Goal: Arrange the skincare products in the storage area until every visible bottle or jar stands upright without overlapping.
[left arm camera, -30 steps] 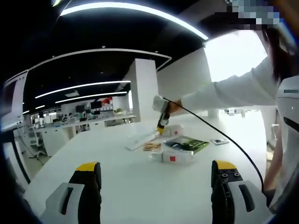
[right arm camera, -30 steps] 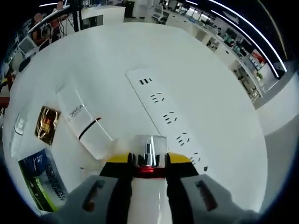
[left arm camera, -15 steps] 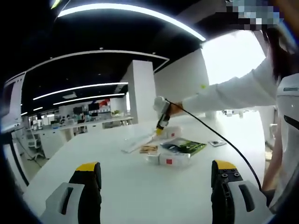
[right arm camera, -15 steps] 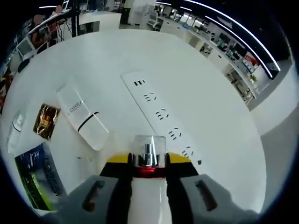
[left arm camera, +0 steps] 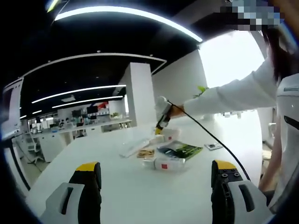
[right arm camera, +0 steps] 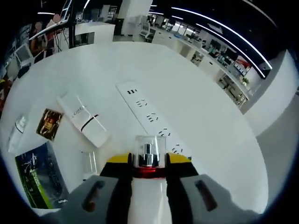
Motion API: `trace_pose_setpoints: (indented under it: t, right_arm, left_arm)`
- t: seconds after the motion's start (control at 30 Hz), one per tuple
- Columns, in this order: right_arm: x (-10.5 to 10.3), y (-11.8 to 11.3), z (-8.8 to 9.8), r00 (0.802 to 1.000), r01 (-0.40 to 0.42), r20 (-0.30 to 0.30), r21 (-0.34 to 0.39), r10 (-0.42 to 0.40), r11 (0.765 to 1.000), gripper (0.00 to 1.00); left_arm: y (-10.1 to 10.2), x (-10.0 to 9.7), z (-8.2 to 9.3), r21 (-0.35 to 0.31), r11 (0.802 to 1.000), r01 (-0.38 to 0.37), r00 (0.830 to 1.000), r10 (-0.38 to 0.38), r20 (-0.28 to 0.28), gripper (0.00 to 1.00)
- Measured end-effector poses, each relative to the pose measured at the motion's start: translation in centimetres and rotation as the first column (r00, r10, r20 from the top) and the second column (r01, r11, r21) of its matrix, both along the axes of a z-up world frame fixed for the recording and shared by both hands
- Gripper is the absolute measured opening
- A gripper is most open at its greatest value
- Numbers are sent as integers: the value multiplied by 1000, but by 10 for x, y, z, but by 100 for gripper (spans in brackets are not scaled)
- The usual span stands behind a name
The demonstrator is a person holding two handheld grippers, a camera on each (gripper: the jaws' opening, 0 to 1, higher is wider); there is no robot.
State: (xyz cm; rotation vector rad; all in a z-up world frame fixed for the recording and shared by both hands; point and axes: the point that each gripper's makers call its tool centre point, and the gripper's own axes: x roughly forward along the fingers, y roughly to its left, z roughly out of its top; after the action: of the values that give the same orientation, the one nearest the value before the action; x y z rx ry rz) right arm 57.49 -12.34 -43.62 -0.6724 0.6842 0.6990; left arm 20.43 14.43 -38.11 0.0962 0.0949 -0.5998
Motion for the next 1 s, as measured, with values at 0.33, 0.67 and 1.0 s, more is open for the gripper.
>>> trace_pose_setpoints:
  t: [0.33,0.67,1.0]
  right_arm:
    - [-4,-6,16,998,11,68,74,-16,997,25]
    - [-10,-16,32,988,30,148,153,-53,988,25]
    - [-19,-31,51,969,64,216,256,-121,965,25]
  left_arm:
    - [-4,0,1,4,1000,10,1000,-10,1,100]
    - [-9,-3,5,3,1000,27,1000,-27,9,100]
    - [-13,-10,10,4,999,37,999,-37,20,100]
